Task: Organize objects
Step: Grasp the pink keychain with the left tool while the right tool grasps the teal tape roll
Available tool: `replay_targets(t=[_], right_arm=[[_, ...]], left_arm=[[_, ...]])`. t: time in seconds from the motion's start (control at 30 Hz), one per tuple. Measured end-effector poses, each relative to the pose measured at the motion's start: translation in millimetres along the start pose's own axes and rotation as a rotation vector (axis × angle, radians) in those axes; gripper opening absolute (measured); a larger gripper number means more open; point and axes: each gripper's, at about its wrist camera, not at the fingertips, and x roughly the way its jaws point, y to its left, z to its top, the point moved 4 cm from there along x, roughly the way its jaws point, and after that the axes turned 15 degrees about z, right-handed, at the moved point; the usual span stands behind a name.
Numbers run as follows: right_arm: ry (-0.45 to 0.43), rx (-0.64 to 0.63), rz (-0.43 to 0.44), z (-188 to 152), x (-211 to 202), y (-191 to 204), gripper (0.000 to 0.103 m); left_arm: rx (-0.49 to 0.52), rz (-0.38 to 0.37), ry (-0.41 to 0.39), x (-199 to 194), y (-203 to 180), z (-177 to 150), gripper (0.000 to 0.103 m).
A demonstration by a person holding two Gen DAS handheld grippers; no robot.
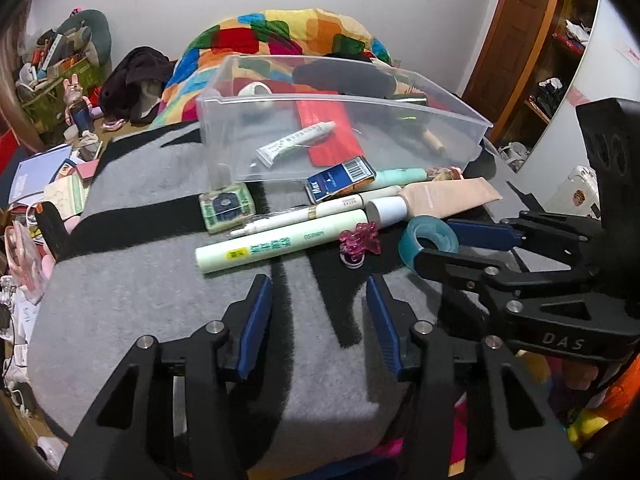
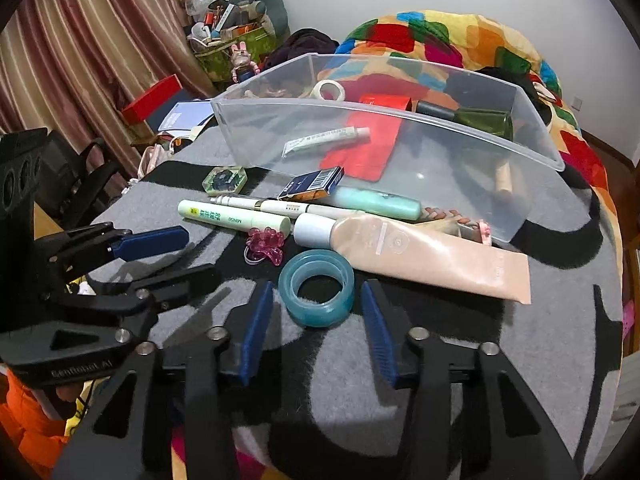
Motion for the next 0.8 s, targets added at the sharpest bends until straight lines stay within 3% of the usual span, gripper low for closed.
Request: replay_targets(t=[0.43,0.53,0.63,0.8], right_arm=[[-0.073,0.023,-0.029,-5,-34,-14,0.036],[-0.082,0.03,-0.026,-6,-38,-16,0.036],[-0.088,0.034,-0.023,-6,-40,-17,0.036],[-0.107,0.032,-0.025,-4,-45,-18,0.036]], left_arm=[[0.034,0.023,0.005,21,-30,21,0.043],[0.038,0.047,-0.001,24,-33,23,0.039],[0.045,0.061,-0.01,24,-35,24,0.028],[0.044,0.042,-0.018,18,-35,22,0.028]])
